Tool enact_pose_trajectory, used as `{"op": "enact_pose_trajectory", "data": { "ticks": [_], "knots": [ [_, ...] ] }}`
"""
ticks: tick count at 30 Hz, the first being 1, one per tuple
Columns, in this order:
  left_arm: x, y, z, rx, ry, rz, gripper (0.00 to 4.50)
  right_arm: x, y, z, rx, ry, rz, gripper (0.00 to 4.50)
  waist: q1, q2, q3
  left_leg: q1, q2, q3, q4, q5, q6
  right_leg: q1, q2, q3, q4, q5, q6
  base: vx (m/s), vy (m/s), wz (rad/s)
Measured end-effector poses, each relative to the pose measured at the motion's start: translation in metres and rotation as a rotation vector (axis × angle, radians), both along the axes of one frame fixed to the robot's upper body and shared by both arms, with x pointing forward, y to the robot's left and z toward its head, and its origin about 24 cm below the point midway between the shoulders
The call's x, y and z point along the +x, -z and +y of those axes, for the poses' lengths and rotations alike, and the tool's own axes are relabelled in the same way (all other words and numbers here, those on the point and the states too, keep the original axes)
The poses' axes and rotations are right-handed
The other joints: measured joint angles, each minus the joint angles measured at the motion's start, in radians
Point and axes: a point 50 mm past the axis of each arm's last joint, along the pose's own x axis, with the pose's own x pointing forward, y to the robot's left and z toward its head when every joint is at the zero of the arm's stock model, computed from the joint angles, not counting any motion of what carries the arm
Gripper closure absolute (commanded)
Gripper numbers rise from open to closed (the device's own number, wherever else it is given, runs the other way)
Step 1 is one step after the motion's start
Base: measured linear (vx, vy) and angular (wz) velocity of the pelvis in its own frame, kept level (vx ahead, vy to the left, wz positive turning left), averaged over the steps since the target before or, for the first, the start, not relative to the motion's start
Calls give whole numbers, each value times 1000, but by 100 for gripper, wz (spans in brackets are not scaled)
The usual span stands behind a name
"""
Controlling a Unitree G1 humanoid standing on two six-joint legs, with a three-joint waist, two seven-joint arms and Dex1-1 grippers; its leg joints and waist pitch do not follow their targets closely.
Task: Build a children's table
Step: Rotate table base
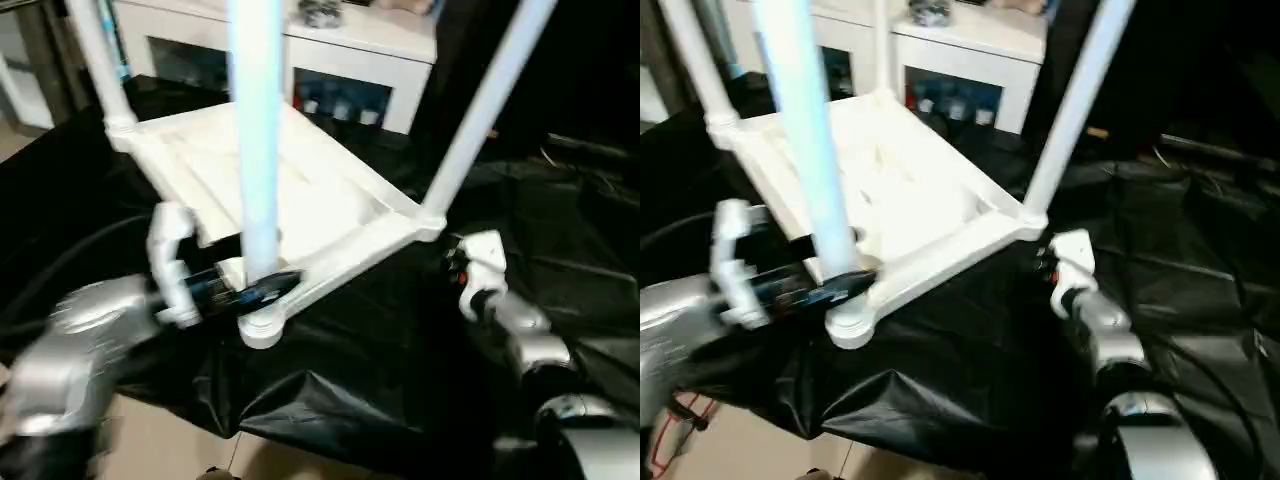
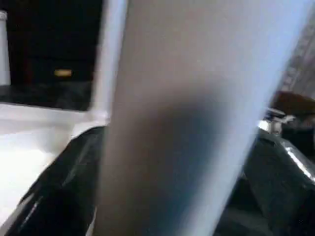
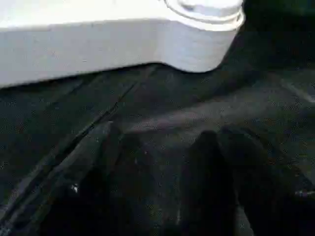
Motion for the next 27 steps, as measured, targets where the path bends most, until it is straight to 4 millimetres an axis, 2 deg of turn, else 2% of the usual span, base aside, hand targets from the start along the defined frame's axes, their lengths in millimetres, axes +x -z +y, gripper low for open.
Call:
{"op": "enact_pose_trajectory", "data": {
  "ticks": [6,20,27],
  "knots": [
    [2,4,-43,-28,152,18,9,11,-5,40,-7,-90,-12,90,-7,17,-4,0,0,-1,0,0,0,0,0,0,1,0,-1,0,0,0],
    [10,8,-109,-21,313,-23,9,15,-7,55,-9,-119,-6,90,-25,19,-3,1,0,0,0,0,0,0,0,0,0,1,-1,0,0,0],
    [16,12,-126,-2,269,-74,9,15,-8,57,-8,-136,-21,90,-34,32,-3,1,0,0,0,0,0,0,0,0,-1,1,-1,0,0,0]
  ]
}}
